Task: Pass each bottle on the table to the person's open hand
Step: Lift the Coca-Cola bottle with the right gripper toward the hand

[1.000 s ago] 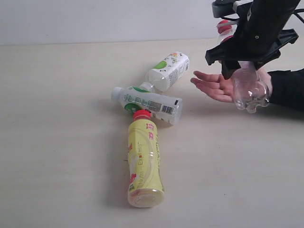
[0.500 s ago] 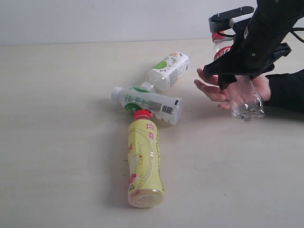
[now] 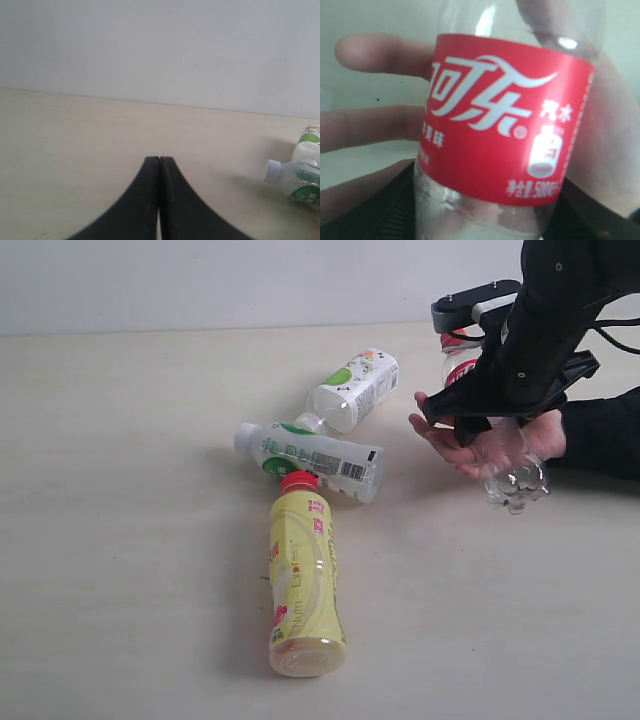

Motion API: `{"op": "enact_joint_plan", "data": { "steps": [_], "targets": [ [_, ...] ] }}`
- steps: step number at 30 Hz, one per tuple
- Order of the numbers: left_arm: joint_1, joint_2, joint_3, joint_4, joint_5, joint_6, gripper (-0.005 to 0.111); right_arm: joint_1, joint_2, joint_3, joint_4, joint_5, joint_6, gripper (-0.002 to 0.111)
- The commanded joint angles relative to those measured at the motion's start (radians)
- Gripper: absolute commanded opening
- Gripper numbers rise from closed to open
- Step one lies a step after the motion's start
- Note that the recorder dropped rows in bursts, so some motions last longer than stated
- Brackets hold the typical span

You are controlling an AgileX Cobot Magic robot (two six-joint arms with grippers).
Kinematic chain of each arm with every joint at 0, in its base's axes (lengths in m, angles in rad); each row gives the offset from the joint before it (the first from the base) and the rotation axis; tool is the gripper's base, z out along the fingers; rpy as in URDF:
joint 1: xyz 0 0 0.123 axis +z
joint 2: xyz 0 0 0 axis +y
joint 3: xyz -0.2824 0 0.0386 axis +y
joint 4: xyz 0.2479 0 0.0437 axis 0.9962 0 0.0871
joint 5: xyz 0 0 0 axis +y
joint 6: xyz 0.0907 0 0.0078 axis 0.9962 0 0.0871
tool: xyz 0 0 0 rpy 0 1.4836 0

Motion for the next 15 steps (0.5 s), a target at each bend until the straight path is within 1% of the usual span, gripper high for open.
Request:
{"op": "enact_joint_plan", "data": {
  "steps": [1,15],
  "targets": [
    [0.001,-0.007,0.0,0.0,-0.001,0.001,0.0,-0.006,0.002,0.003,-0.004,-0.008,-0.005,0.02],
    [0.001,-0.007,0.0,0.0,-0.001,0.001,0.0,-0.006,0.002,0.003,-0.002,-0.026,-0.017,0.07]
  ]
}}
